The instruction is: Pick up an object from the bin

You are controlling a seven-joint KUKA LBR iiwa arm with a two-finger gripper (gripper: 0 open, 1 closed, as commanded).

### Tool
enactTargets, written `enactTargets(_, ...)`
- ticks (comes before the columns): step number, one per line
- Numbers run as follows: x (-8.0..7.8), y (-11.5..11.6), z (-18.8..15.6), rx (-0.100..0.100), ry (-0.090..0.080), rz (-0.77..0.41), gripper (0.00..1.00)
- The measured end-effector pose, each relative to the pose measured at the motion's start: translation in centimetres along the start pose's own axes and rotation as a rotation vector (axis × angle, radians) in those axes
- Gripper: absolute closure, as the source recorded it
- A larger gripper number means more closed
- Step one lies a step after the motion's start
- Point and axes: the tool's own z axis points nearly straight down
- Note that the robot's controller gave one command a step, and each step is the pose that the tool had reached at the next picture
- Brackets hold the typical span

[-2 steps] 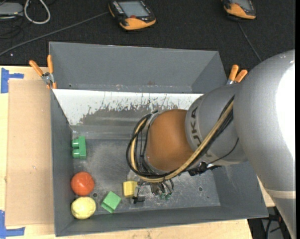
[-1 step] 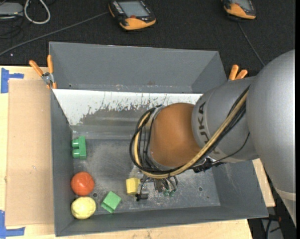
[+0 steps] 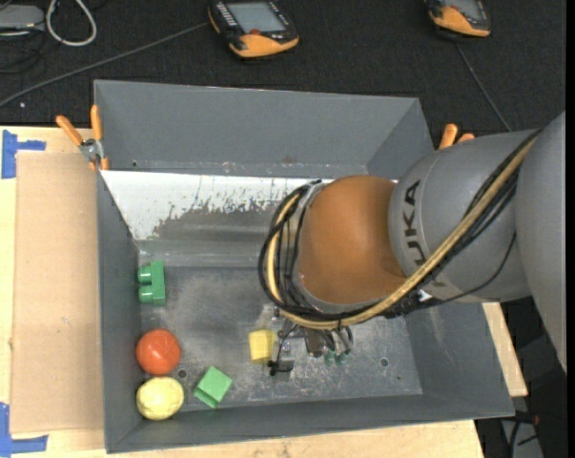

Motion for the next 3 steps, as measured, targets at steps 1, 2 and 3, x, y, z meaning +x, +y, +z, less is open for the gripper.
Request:
enactTargets(1, 0.0, 0.0, -3.2, 0.0, 0.001, 0.001, 1.0)
enactTargets(2, 0.1, 0.0, -6.0, 0.0, 0.002, 0.002, 1.0)
enactTargets(3, 0.1, 0.0, -8.7, -0.001, 0.0, 0.002, 1.0)
